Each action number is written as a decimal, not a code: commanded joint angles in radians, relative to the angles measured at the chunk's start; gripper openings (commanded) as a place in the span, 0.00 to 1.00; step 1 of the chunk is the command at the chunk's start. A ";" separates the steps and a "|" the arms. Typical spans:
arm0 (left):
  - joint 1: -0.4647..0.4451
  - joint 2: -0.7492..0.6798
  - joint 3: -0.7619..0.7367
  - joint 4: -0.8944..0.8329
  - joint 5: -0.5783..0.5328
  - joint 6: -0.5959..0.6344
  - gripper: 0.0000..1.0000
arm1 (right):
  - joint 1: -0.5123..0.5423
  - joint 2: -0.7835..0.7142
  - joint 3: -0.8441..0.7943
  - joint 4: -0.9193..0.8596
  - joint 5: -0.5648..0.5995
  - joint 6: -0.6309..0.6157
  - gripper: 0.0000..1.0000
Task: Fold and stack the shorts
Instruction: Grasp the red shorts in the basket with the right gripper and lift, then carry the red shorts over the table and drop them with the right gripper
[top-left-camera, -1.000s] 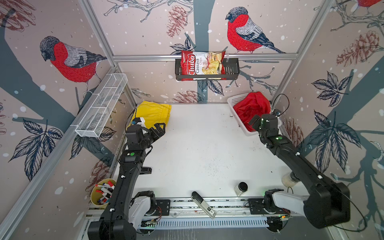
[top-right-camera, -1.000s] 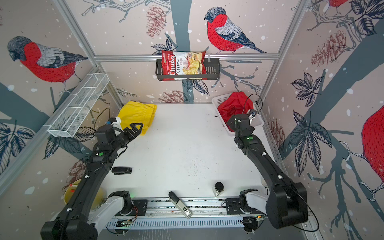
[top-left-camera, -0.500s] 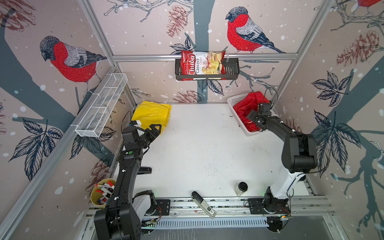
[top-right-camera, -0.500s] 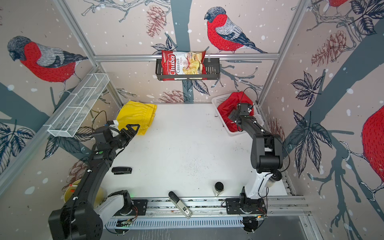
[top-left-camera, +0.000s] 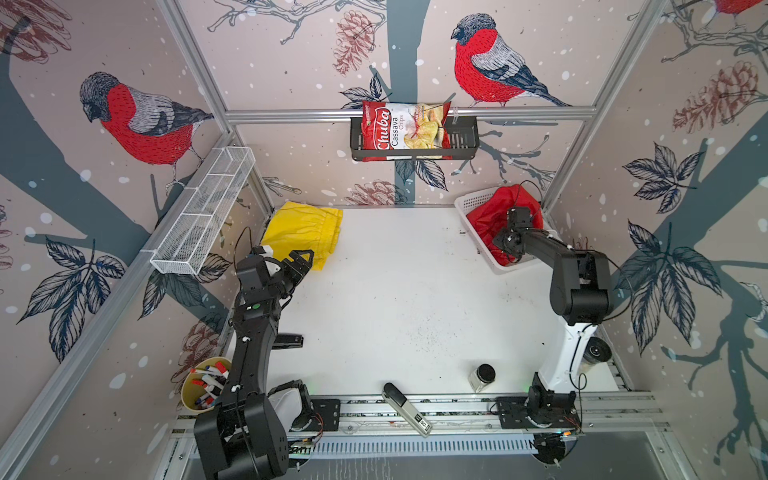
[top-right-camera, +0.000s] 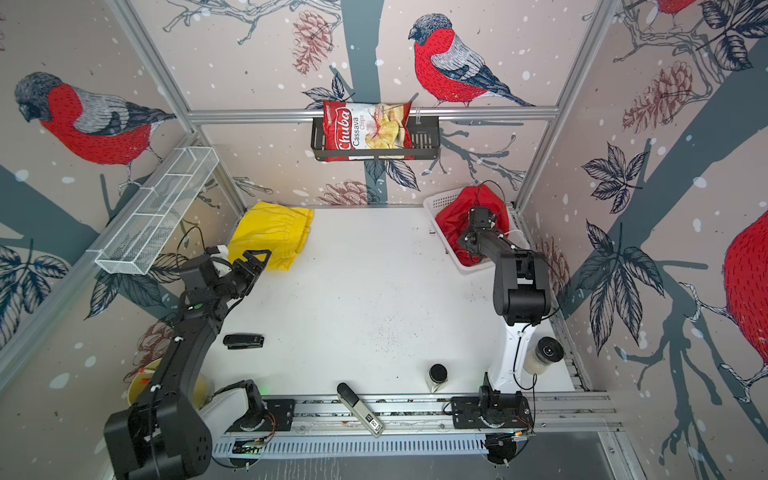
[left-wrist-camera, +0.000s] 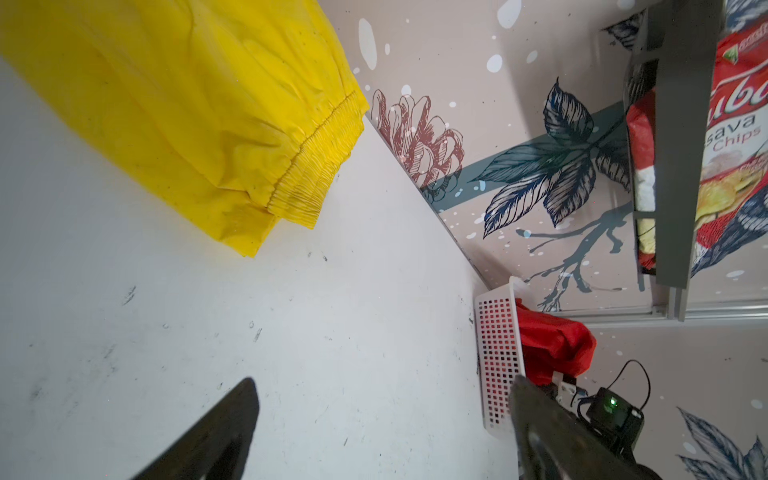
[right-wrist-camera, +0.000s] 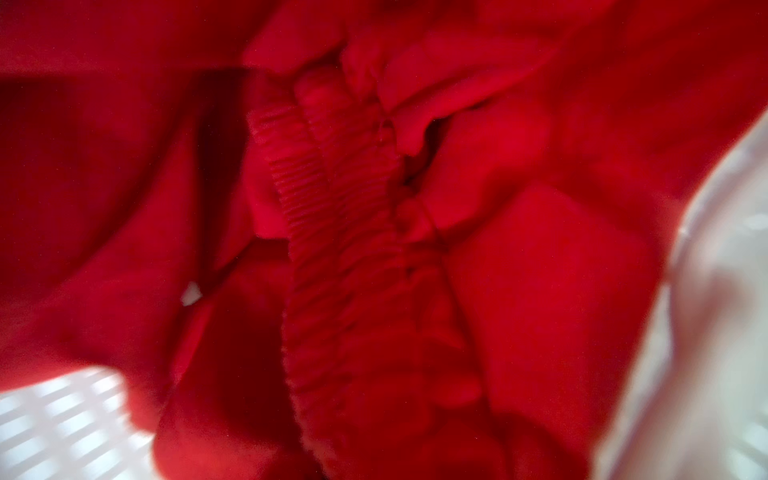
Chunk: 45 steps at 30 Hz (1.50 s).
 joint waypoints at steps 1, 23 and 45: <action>0.006 -0.005 -0.001 0.067 0.032 -0.006 0.93 | 0.017 -0.094 0.035 -0.019 0.037 -0.040 0.01; 0.025 0.022 -0.041 0.095 0.074 -0.013 0.92 | 0.495 -0.746 0.242 0.243 0.394 -0.298 0.01; -0.116 0.036 -0.012 -0.011 -0.047 0.074 0.89 | 0.846 -0.510 -0.086 0.236 0.204 -0.311 0.84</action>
